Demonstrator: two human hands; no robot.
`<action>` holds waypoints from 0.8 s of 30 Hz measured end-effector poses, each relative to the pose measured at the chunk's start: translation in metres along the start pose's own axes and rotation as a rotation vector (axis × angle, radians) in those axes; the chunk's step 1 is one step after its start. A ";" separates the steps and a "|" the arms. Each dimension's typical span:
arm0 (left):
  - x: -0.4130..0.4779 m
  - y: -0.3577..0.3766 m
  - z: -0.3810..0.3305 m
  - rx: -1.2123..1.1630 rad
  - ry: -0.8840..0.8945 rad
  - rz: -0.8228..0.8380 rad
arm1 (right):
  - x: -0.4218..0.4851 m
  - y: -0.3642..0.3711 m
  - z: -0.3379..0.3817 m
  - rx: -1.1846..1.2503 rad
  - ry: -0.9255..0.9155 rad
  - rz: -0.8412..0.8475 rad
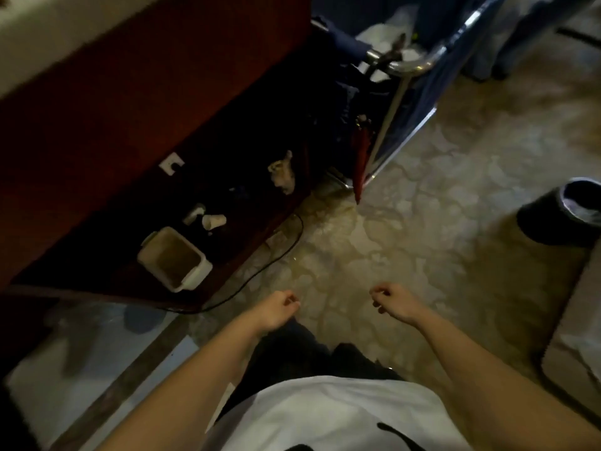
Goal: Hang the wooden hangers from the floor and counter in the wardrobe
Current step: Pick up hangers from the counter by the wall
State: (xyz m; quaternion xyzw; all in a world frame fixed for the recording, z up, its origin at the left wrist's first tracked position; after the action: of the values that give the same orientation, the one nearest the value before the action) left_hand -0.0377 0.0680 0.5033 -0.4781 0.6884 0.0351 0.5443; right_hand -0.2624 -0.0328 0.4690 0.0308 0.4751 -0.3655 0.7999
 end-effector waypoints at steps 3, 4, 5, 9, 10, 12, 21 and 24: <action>-0.003 -0.045 -0.010 -0.021 -0.010 -0.077 | 0.024 -0.009 0.063 -0.076 -0.114 0.048; -0.005 -0.062 -0.012 -0.021 0.004 -0.106 | 0.031 -0.011 0.086 -0.093 -0.163 0.060; -0.006 -0.080 -0.013 -0.010 0.022 -0.139 | 0.037 -0.013 0.111 -0.110 -0.216 0.066; -0.014 -0.160 -0.016 0.049 0.063 -0.251 | 0.048 -0.020 0.215 -0.226 -0.448 0.069; -0.018 -0.181 -0.017 0.062 0.072 -0.265 | 0.046 -0.022 0.241 -0.265 -0.502 0.073; -0.029 -0.221 -0.023 0.080 0.097 -0.291 | 0.041 -0.027 0.292 -0.323 -0.593 0.072; -0.118 -0.363 -0.062 0.172 0.236 -0.695 | -0.037 -0.040 0.461 -0.487 -1.046 0.085; -0.148 -0.392 -0.078 0.219 0.257 -0.794 | -0.072 -0.042 0.495 -0.536 -1.164 0.136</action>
State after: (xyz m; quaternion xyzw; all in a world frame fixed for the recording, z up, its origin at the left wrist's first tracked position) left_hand 0.1721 -0.0963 0.8361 -0.6458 0.5129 -0.3101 0.4731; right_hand 0.0568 -0.2200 0.8084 -0.3434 0.0350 -0.1397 0.9281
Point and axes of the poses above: each hand's wrist, its own x-axis towards the middle knuckle, its own y-axis out of the palm, z = x × y, the point moved 4 cm from there along x, towards the middle knuckle, and after that the axes turned 10 degrees about x, right-handed, at the moved point
